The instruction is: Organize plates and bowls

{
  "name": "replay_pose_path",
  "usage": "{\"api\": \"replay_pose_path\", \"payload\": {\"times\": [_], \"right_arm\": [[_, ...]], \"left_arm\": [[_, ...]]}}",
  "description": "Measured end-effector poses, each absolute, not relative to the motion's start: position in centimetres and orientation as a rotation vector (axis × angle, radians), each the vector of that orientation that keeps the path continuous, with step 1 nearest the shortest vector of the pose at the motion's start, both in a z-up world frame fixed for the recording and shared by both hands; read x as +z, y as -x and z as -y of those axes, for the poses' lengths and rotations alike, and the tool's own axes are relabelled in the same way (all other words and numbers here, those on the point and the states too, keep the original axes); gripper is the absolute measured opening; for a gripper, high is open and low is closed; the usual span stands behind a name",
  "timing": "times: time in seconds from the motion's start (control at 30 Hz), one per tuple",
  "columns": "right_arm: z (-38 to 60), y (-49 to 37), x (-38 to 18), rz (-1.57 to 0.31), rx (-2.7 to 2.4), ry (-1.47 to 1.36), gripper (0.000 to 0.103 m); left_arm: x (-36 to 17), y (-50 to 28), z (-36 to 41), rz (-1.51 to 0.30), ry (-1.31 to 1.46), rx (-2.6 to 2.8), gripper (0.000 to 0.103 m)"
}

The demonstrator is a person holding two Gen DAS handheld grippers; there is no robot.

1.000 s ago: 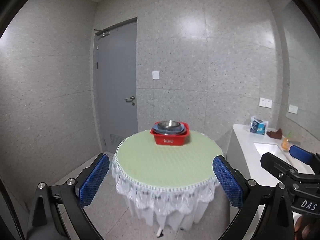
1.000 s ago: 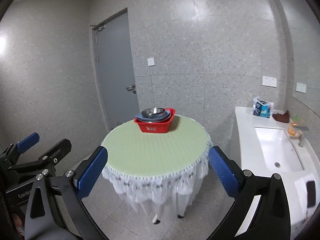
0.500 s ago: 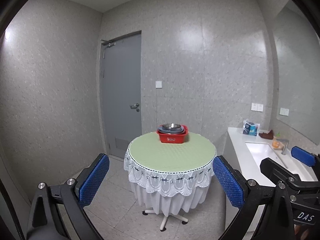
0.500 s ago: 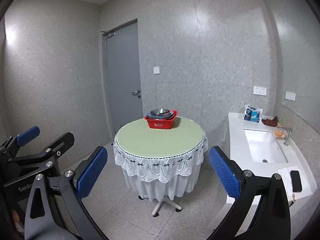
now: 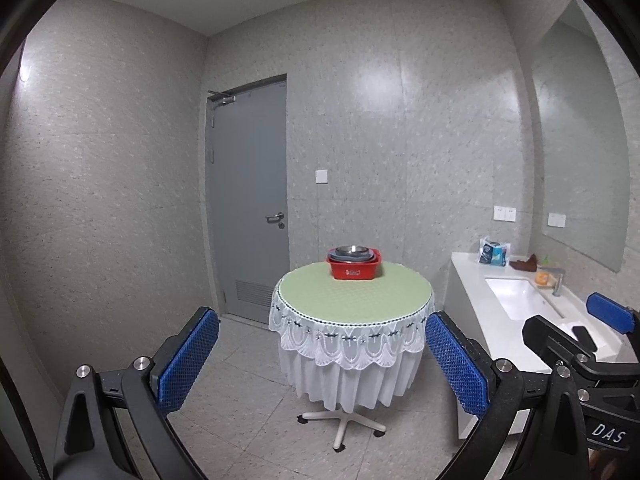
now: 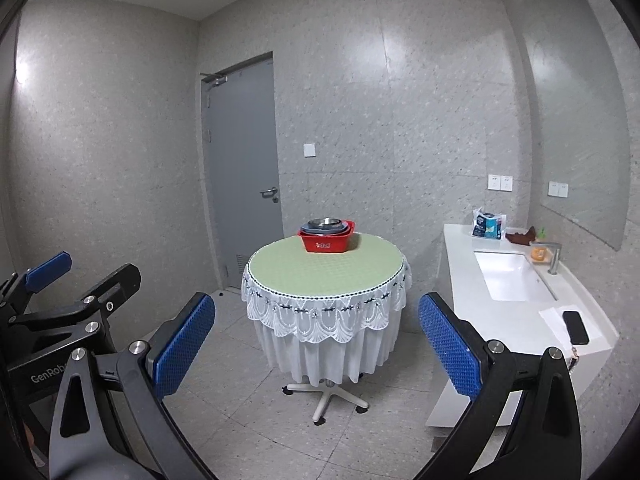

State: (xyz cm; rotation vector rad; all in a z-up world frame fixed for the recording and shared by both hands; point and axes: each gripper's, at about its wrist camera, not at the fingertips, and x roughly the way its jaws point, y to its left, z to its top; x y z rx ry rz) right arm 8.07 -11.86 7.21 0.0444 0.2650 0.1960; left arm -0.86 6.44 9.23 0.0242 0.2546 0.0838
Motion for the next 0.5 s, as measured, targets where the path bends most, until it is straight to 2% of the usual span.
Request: {"api": "replay_pose_path", "payload": {"times": [0.23, 0.5], "right_arm": [[11.2, -5.4, 6.5, -0.252, 0.181, -0.045, 0.103], [11.7, -4.6, 6.0, -0.242, 0.163, -0.042, 0.103]], "left_arm": [[8.8, 4.1, -8.2, -0.238, -0.021, 0.074, 0.102], [8.6, 3.7, -9.0, -0.232, -0.021, 0.058, 0.102]]}}
